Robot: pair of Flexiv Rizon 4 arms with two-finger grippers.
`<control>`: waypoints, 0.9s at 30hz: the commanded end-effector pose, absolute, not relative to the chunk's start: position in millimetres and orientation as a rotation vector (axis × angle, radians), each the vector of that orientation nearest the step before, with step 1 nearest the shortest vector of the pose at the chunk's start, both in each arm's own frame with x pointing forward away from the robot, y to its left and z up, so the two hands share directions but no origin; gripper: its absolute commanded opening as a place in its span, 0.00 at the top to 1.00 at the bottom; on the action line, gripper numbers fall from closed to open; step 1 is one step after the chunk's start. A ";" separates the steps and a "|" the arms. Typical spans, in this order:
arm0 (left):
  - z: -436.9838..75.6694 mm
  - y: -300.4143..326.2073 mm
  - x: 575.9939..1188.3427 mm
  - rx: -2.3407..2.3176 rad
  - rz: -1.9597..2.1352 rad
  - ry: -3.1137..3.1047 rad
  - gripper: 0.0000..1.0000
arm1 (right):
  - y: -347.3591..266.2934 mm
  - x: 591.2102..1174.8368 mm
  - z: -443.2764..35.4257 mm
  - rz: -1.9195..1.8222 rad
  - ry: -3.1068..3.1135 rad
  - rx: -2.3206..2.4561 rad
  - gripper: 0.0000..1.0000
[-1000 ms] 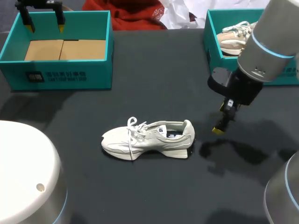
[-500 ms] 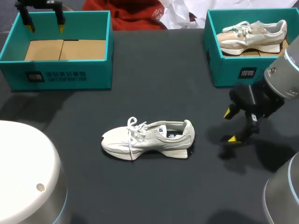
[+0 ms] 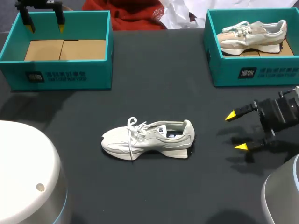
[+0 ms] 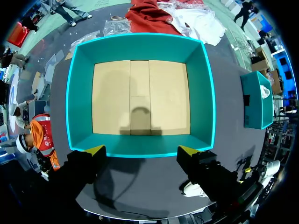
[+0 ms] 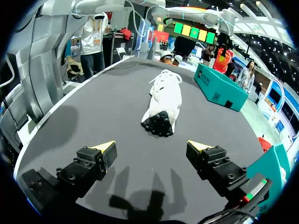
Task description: Take the shoe out of the shoebox, open the shoe tongue, remove and reinsert the insole, then place the shoe into the shoebox
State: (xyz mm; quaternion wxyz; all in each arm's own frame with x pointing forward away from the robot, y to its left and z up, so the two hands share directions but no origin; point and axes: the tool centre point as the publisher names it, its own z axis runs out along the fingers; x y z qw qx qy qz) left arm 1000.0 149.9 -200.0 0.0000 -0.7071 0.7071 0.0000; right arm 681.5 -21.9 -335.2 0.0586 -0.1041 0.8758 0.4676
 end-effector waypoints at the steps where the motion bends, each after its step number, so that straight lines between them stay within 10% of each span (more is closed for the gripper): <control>1: -200.0 149.9 1000.0 -2.221 0.000 2.222 0.00 | -24.9 677.5 -343.3 1.894 2.348 -0.327 0.00; 27: -200.0 149.9 1000.0 -2.221 0.000 2.222 0.00 | -5.9 683.6 -357.2 1.768 2.487 -0.002 0.00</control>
